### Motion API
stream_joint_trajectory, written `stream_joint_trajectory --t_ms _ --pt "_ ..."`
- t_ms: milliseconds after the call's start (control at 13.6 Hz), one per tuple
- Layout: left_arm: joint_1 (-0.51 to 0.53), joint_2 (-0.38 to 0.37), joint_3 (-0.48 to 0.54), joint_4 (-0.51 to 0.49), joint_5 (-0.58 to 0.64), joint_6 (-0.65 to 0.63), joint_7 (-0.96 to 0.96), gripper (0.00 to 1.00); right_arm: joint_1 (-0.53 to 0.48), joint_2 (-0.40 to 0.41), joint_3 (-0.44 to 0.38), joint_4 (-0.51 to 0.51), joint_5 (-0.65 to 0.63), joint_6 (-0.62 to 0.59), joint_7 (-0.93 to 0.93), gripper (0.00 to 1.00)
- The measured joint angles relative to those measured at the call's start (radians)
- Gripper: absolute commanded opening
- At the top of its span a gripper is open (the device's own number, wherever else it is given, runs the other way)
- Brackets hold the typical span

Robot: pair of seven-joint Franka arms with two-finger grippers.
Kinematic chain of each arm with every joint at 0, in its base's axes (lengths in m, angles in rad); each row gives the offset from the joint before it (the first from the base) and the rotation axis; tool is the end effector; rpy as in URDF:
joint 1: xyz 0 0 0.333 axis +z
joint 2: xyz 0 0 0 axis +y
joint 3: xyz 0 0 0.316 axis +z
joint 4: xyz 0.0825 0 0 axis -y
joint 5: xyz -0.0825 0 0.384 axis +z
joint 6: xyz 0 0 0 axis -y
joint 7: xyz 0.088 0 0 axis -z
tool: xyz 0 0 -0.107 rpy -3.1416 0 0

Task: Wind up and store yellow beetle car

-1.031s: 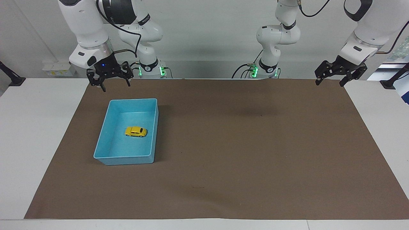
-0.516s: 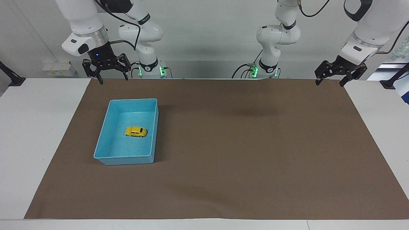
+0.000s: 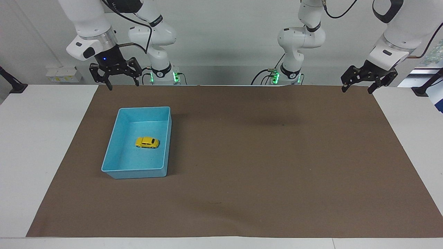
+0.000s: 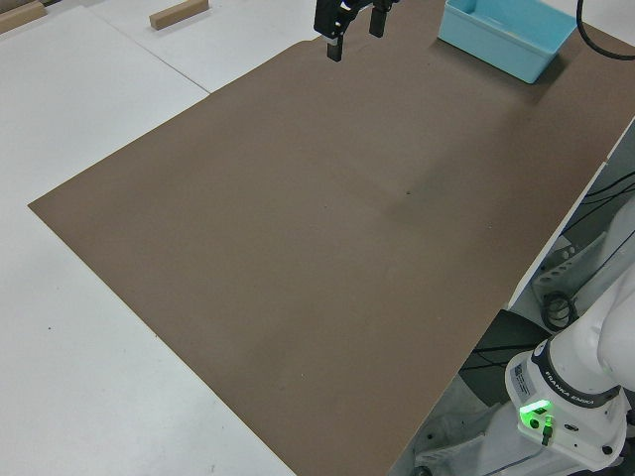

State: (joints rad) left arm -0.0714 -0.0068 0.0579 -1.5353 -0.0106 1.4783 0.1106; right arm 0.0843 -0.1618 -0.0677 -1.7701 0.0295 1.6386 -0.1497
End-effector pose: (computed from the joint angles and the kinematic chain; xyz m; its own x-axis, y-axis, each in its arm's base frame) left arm 0.5430 -0.0084 0.6369 0.9910 -0.1248 -0.0487 -0.1241 -0.9921 0.0165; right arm 0.5086 0.0087 0.6218 0.9858 0.1640 0.0356 0.1652 -0.9856 -0.0355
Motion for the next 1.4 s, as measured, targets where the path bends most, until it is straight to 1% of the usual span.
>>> stream_joint_trajectory --t_ms 295,1031,1399 --pt "0.0 0.0 0.0 0.0 0.0 0.0 0.0 1.0 0.0 0.0 -0.014 0.002 0.026 -0.001 0.029 1.0" --pt "0.0 0.0 0.0 0.0 0.0 0.0 0.0 1.0 0.0 -0.002 -0.019 0.008 0.027 -0.003 0.031 1.0" --pt "0.0 0.0 0.0 0.0 0.0 0.0 0.0 1.0 -0.001 -0.024 -0.022 0.015 -0.017 -0.072 0.031 1.0"
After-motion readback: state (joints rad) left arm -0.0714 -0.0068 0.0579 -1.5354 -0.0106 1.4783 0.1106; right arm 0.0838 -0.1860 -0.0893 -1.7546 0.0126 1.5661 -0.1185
